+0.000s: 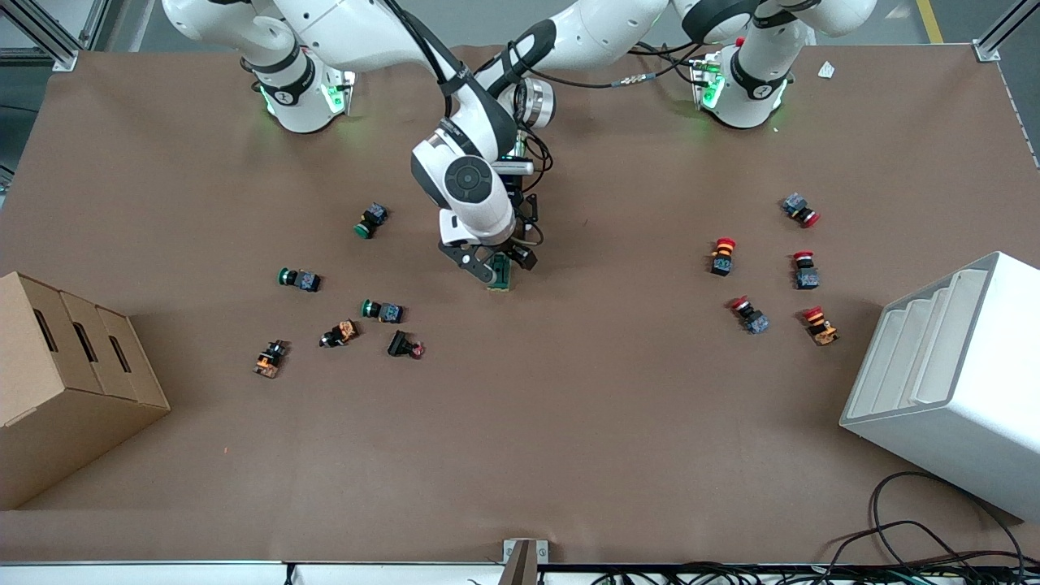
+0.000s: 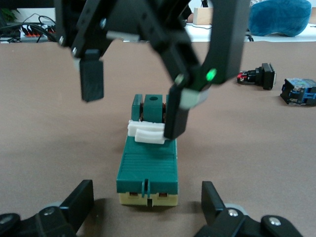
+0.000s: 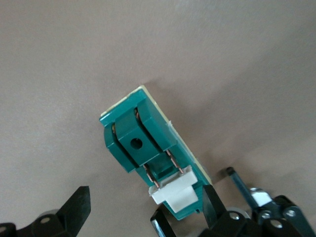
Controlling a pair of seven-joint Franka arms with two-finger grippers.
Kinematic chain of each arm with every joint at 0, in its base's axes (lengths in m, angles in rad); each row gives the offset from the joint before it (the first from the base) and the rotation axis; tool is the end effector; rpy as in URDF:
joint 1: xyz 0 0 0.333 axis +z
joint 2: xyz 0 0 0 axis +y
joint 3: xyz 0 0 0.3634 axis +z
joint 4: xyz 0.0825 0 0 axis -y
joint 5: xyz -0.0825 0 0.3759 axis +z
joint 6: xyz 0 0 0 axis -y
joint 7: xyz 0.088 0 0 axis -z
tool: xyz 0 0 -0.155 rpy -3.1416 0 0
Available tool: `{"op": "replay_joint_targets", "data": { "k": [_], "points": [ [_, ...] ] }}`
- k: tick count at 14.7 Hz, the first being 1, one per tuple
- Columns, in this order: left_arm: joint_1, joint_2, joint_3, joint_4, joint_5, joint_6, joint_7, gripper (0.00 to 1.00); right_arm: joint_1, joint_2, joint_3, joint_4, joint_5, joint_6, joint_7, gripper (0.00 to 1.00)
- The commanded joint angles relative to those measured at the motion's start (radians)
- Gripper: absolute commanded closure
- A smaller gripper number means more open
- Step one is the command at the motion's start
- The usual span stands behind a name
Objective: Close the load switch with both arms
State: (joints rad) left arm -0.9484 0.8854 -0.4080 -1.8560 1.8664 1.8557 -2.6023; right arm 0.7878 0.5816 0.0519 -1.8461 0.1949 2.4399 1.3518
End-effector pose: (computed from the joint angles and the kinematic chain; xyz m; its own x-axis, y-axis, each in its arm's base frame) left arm 0.2671 -0.5934 0.0829 0.4098 -0.0131 0.9121 -0.0602 -0.9981 0.0127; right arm 0.4426 0.4998 0.2084 0.7768 -0.6112 -0.1513 -0.6220 -0.7824 -0.0328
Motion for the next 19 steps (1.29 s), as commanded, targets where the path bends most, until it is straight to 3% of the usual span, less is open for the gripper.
{"op": "replay_joint_targets", "data": {
  "k": [1, 10, 15, 19],
  "points": [
    [-0.033, 0.037, 0.035, 0.024, 0.014, -0.004, -0.004, 0.04, 0.031, 0.015, -0.010, -0.008, 0.024, 0.050, 0.036, 0.00],
    [-0.035, 0.041, 0.040, 0.043, 0.013, -0.004, -0.001, 0.03, 0.010, 0.020, -0.014, 0.034, 0.024, 0.037, 0.026, 0.00],
    [-0.033, 0.041, 0.038, 0.046, 0.010, -0.004, 0.011, 0.03, -0.036, 0.020, -0.014, 0.129, 0.023, -0.068, 0.020, 0.00],
    [-0.030, 0.041, 0.038, 0.047, 0.010, -0.003, 0.013, 0.03, -0.055, 0.033, -0.015, 0.163, 0.014, -0.067, 0.006, 0.00]
  ]
}}
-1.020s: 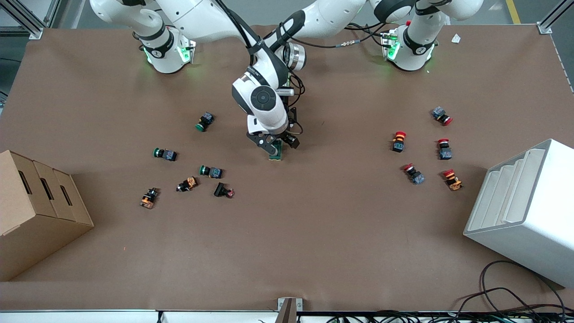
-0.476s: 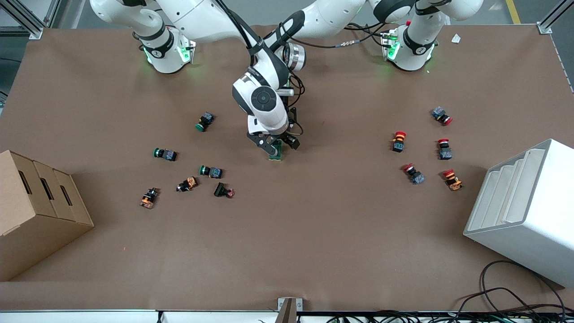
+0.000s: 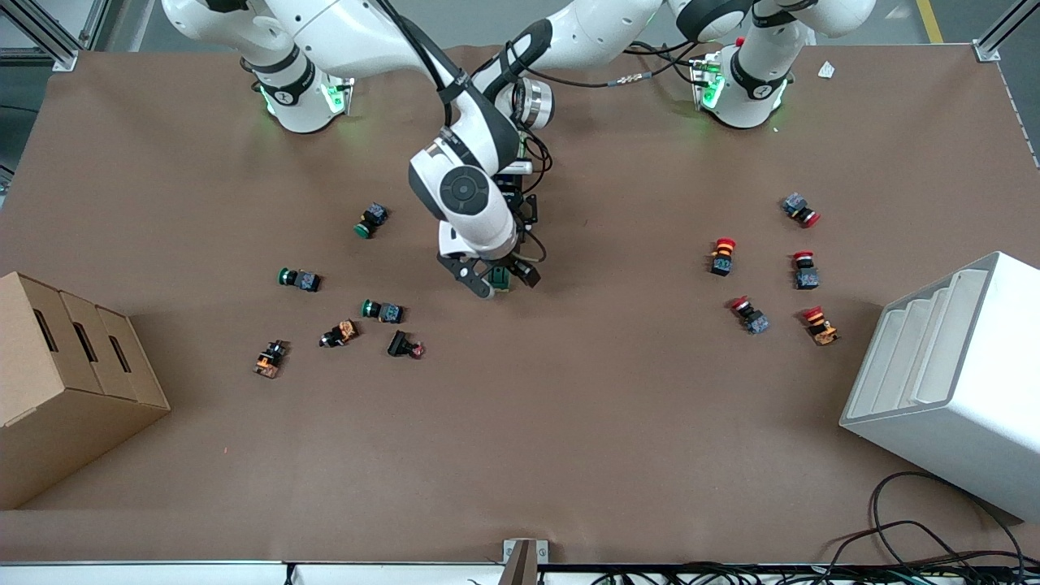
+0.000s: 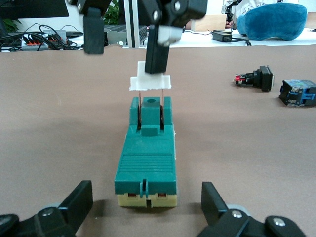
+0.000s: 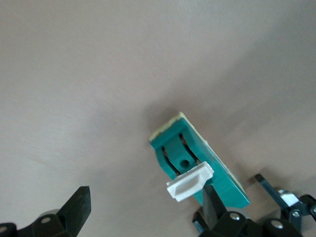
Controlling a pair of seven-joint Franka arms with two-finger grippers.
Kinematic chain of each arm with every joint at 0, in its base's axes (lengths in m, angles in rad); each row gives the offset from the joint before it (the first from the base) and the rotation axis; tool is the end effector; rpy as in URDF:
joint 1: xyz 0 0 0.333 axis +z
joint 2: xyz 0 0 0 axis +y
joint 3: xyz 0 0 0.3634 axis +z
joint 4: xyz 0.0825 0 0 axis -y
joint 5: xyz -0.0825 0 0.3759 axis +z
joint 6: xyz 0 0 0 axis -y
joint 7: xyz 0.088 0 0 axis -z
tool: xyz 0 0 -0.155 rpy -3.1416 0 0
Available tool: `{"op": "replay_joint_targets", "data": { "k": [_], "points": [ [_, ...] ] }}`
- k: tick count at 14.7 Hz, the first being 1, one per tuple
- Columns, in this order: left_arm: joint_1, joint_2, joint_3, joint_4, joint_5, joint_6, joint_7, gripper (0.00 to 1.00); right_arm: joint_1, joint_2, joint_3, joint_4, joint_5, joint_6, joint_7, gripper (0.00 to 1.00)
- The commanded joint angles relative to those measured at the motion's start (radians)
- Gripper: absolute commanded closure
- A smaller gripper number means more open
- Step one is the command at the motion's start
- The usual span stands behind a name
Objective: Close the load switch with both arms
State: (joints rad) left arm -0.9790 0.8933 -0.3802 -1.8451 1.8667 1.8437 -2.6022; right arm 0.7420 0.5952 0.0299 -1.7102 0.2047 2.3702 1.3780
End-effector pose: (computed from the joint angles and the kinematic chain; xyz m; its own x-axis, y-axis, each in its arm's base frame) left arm 0.2668 -0.5951 0.0797 0.3846 -0.0249 0.9227 -0.0648 -0.9979 0.0001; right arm 0.5003 0.4966 0.2489 0.7244 -0.6718 -0.1543 -0.6871 -0.7219 -0.0825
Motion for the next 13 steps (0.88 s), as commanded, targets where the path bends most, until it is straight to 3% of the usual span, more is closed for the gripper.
{"op": "replay_joint_targets", "data": {
  "k": [1, 13],
  "points": [
    [0.000, 0.033, 0.010, 0.037, 0.009, 0.009, 0.013, 0.03, -0.016, 0.035, 0.005, 0.043, 0.004, 0.003, -0.022, 0.00],
    [0.005, 0.032, 0.012, 0.035, 0.009, 0.012, 0.022, 0.03, -0.032, 0.144, 0.002, 0.141, -0.005, 0.011, -0.040, 0.00]
  ]
}}
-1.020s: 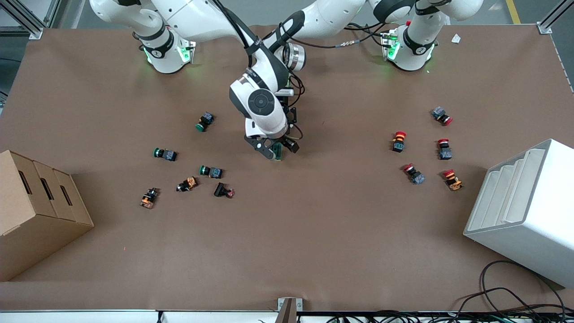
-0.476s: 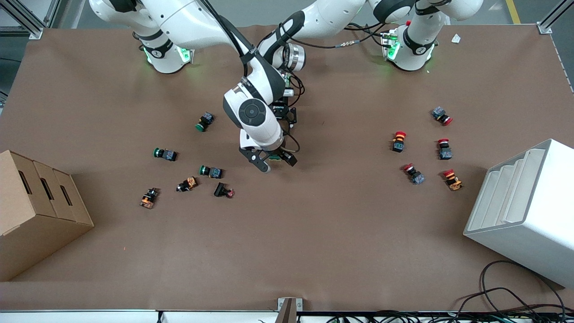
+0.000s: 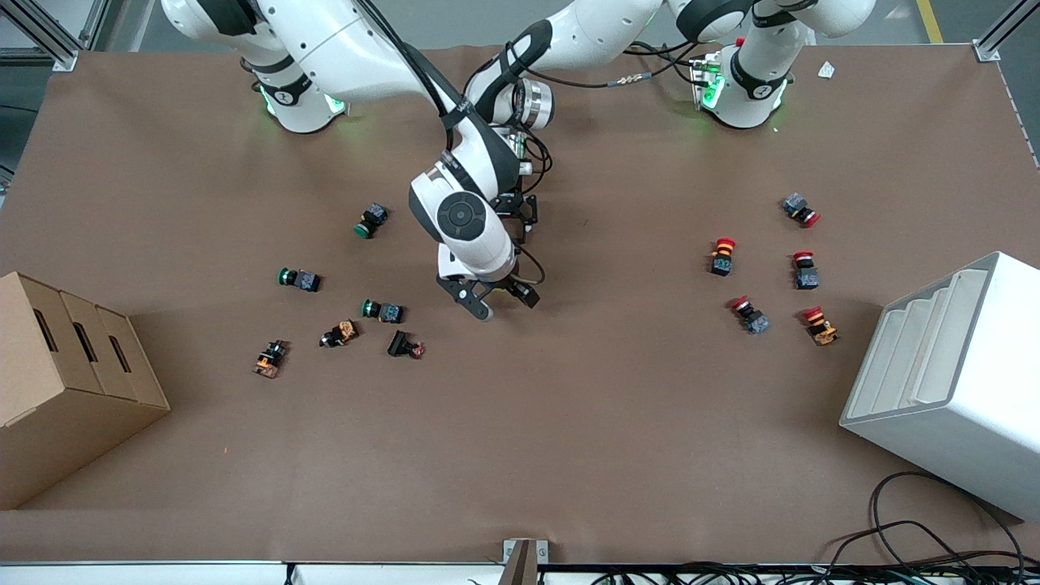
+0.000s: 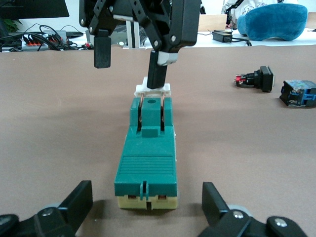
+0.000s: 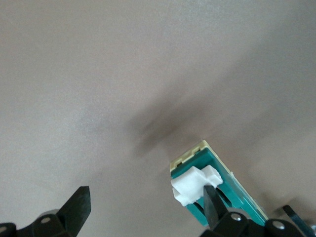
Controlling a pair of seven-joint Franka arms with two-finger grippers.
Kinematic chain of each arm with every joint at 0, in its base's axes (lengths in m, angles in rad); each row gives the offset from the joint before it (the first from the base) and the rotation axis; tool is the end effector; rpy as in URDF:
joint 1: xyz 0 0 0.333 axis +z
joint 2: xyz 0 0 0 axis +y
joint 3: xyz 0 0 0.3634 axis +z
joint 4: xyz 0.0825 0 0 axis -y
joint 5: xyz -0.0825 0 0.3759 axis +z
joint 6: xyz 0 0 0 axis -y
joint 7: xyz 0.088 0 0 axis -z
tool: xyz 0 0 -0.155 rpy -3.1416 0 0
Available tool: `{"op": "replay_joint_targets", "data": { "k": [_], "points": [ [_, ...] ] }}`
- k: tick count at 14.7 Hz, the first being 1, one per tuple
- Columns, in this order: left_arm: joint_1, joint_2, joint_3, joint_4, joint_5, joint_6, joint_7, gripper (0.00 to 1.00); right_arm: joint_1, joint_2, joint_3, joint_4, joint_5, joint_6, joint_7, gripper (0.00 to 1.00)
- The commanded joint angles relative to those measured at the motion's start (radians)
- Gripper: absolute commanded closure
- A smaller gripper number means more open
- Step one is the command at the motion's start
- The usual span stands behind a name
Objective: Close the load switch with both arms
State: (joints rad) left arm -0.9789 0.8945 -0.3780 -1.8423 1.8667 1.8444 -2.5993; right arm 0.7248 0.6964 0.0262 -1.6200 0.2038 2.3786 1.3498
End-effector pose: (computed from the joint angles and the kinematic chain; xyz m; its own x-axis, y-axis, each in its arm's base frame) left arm 0.2684 -0.5952 0.0795 0.3835 -0.0264 0.9232 -0.0639 -0.9980 -0.0020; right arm 0.5269 0.5005 0.2162 0.7286 -0.6682 -0.1504 -0.6829 -0.7257 -0.0839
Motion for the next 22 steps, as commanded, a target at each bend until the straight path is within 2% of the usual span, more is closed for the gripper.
{"op": "replay_joint_targets", "data": {
  "k": [1, 5, 8, 10, 13, 17, 22],
  "points": [
    [0.005, 0.029, 0.010, 0.032, 0.008, 0.012, 0.024, 0.03, -0.018, 0.051, 0.006, 0.063, -0.004, 0.002, -0.012, 0.00],
    [0.006, 0.020, 0.008, 0.032, -0.003, 0.012, 0.024, 0.03, -0.044, 0.048, 0.006, 0.069, -0.033, 0.002, -0.038, 0.00],
    [0.008, 0.017, 0.007, 0.031, -0.004, 0.012, 0.027, 0.03, -0.126, 0.028, 0.006, 0.086, -0.037, -0.015, -0.165, 0.00],
    [0.009, 0.003, 0.001, 0.029, -0.026, 0.013, 0.066, 0.03, -0.177, -0.014, 0.004, 0.092, -0.043, -0.111, -0.269, 0.00],
    [0.013, -0.041, -0.022, 0.037, -0.112, 0.018, 0.131, 0.03, -0.281, -0.107, 0.004, 0.094, -0.046, -0.255, -0.466, 0.00],
    [0.026, -0.086, -0.053, 0.095, -0.233, 0.021, 0.177, 0.02, -0.412, -0.245, -0.002, 0.092, -0.181, -0.474, -0.762, 0.00],
    [0.111, -0.192, -0.078, 0.175, -0.493, 0.045, 0.456, 0.01, -0.548, -0.408, -0.003, 0.089, -0.213, -0.671, -1.108, 0.00]
  ]
}}
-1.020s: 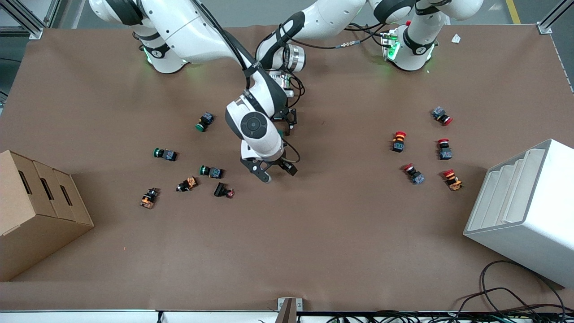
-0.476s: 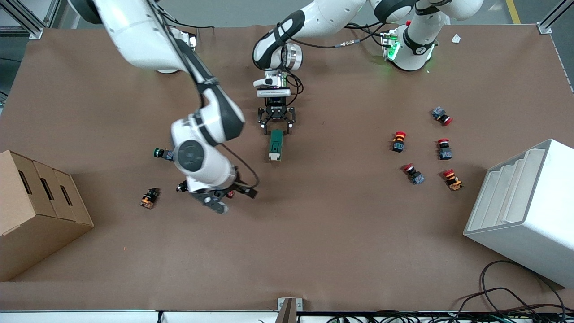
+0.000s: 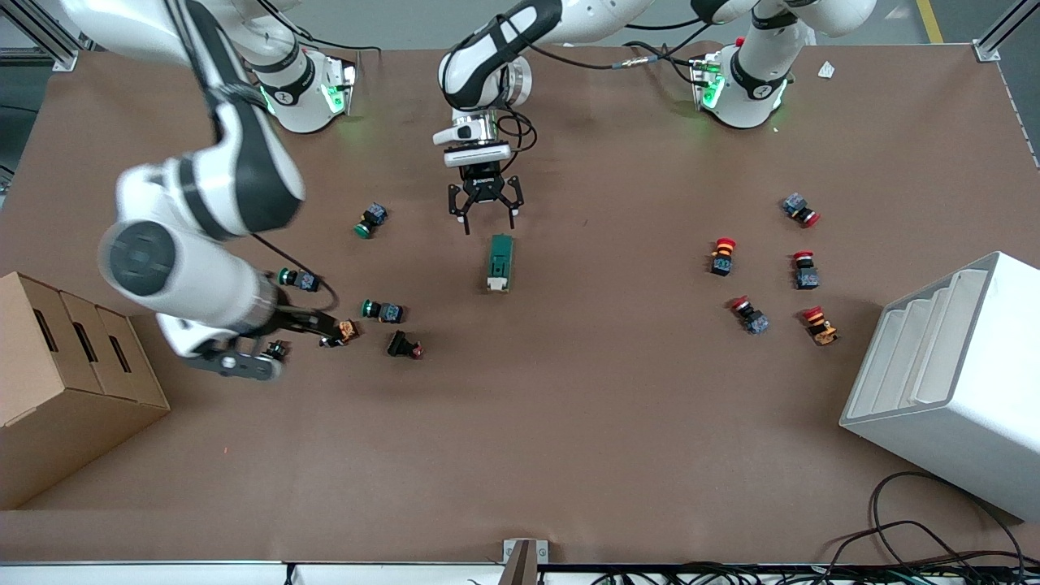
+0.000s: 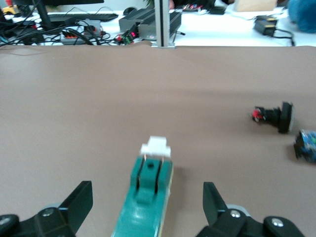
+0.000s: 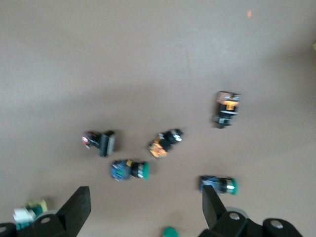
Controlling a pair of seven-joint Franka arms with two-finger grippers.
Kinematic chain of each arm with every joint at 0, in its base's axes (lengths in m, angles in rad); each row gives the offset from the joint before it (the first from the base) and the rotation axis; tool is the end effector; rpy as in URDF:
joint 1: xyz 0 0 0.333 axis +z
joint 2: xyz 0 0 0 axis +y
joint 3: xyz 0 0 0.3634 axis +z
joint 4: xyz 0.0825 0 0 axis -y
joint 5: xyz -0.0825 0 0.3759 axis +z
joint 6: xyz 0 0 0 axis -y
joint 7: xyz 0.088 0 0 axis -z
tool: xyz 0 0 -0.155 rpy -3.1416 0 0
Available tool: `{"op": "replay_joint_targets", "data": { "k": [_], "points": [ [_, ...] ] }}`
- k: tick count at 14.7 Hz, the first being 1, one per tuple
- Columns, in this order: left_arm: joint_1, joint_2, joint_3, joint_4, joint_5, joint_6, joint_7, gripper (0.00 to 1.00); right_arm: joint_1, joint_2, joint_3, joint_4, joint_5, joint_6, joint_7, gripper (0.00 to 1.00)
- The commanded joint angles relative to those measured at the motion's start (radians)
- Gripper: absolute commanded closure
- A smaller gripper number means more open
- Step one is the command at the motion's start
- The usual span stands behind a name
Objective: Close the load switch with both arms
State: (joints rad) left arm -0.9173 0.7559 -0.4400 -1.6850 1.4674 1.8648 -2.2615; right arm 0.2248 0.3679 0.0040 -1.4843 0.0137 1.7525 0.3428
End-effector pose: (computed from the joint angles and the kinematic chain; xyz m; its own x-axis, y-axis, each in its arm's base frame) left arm 0.3040 -0.6301 0.2028 0.5451 0.0446 0.8372 0.1453 -0.9885 -0.0420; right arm 0.6462 0.1520 0.4543 0.9882 -0.1175 -0.0987 -0.1161 -0.9930 0.0197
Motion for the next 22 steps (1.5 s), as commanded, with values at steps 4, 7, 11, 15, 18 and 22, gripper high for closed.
{"op": "replay_joint_targets", "data": {
  "k": [4, 7, 11, 15, 18, 22],
  "points": [
    [0.164, -0.174, -0.016, 0.080, -0.324, 0.031, 0.461, 0.01, -0.128, -0.173, 0.019, -0.045, -0.052, -0.140, -0.254, 0.00],
    [0.267, -0.249, -0.014, 0.172, -0.525, 0.028, 0.765, 0.01, -0.176, -0.188, 0.016, -0.007, -0.054, -0.175, -0.339, 0.00],
    [0.460, -0.361, -0.016, 0.225, -0.754, 0.024, 1.096, 0.00, -0.211, -0.178, 0.017, 0.108, -0.055, -0.254, -0.329, 0.00],
    [0.626, -0.475, 0.020, 0.220, -0.959, 0.020, 1.382, 0.00, -0.214, -0.179, 0.008, 0.156, -0.060, -0.255, -0.332, 0.00],
    [0.666, -0.535, 0.113, 0.214, -1.123, 0.007, 1.526, 0.00, -0.225, -0.179, 0.007, 0.162, -0.055, -0.254, -0.332, 0.00],
    [0.756, -0.598, 0.190, 0.214, -1.240, -0.064, 1.831, 0.00, -0.229, -0.185, 0.011, 0.165, -0.041, -0.322, -0.327, 0.00]
  ]
}}
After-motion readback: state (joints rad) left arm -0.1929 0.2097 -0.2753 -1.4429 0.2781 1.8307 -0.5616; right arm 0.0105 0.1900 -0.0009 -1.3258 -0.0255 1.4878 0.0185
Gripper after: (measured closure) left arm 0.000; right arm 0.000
